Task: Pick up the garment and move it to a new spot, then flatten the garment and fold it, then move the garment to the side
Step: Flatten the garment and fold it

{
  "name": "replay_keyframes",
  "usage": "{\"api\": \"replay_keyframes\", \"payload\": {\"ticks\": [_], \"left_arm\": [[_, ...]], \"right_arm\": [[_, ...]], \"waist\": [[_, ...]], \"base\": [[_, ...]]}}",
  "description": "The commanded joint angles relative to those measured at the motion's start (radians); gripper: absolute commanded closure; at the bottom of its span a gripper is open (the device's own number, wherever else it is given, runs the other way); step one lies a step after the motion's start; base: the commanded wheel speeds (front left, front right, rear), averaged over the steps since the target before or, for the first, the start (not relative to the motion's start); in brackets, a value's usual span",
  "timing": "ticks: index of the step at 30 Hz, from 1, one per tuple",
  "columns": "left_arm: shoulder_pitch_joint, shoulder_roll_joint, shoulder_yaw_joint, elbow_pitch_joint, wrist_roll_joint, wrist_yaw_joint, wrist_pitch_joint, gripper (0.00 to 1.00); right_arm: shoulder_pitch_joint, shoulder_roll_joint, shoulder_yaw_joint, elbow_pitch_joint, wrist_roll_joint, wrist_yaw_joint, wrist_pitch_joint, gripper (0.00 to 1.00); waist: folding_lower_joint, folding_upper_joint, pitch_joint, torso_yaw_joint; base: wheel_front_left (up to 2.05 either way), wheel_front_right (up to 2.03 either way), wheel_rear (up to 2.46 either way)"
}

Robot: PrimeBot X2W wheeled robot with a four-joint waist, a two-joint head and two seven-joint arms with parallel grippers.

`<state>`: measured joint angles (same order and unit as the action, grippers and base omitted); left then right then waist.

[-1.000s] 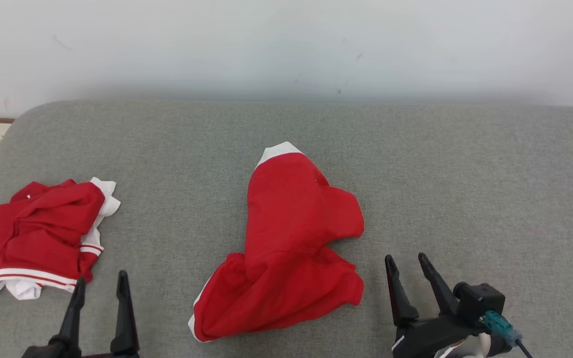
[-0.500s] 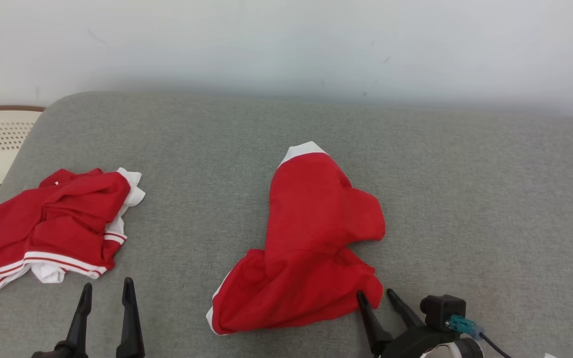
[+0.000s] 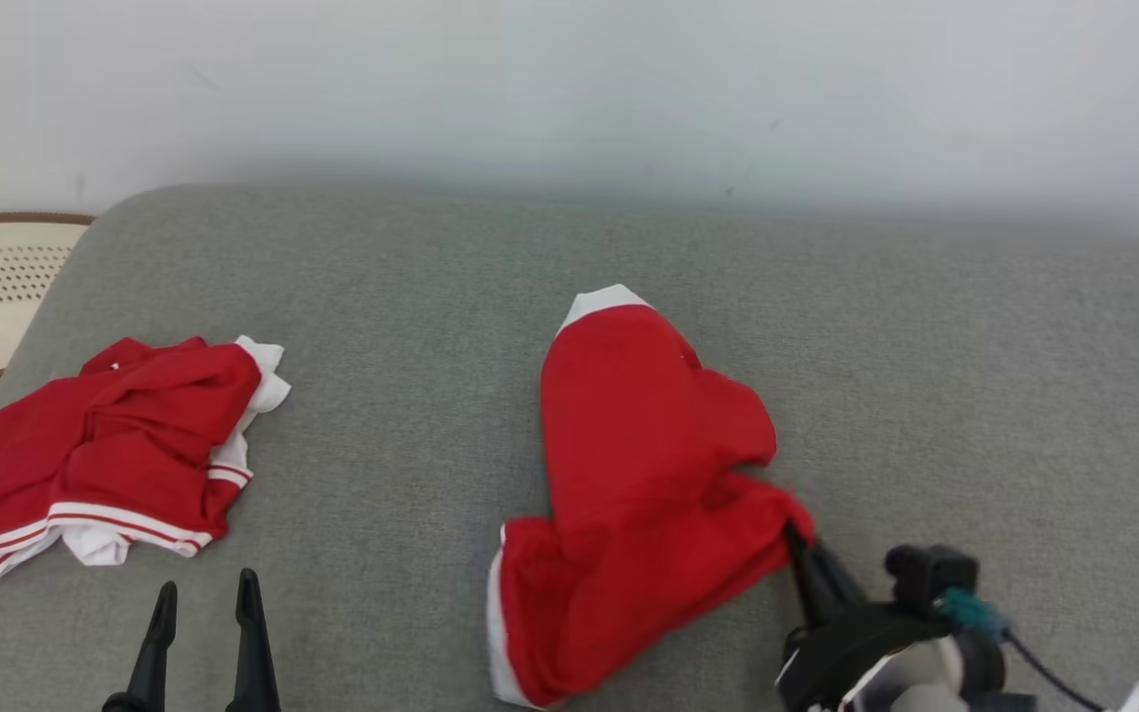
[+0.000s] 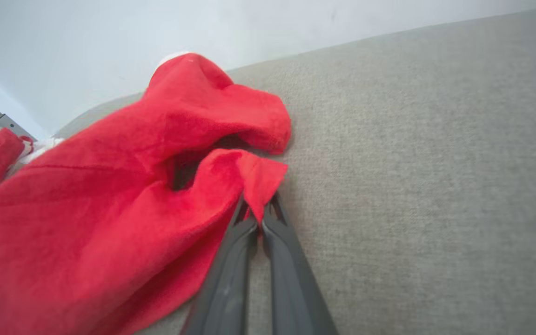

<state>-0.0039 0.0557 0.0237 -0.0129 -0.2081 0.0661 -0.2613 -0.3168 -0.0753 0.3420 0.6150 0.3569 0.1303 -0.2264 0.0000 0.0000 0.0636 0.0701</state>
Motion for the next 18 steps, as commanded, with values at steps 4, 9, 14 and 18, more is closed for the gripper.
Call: {"api": "replay_keyframes", "payload": {"ticks": [4, 9, 14, 18], "left_arm": [[0.006, -0.004, 0.005, 0.001, -0.007, 0.000, -0.004, 0.00], [-0.003, -0.005, -0.005, 0.005, -0.011, 0.000, -0.004, 0.00], [-0.010, -0.005, -0.018, 0.011, -0.030, 0.005, -0.004, 0.00], [-0.009, -0.005, -0.020, 0.014, -0.033, 0.010, -0.004, 0.00]], "right_arm": [[0.009, -0.034, -0.072, -0.104, -0.047, 0.001, 0.024, 1.00], [0.052, -0.042, -0.149, -0.296, -0.090, 0.001, 0.103, 1.00], [0.125, -0.034, -0.241, -0.493, -0.147, 0.001, 0.205, 1.00], [0.163, -0.023, -0.291, -0.574, -0.178, 0.001, 0.255, 1.00]], "waist": [[0.0000, 0.0000, 0.007, -0.029], [0.0000, 0.0000, 0.013, -0.032], [0.0000, 0.0000, 0.016, -0.020], [0.0000, 0.0000, 0.013, -0.014]], "base": [[0.00, 0.00, 0.00], [0.00, 0.00, 0.00], [0.00, 0.00, 0.00], [0.00, 0.00, 0.00]]}}
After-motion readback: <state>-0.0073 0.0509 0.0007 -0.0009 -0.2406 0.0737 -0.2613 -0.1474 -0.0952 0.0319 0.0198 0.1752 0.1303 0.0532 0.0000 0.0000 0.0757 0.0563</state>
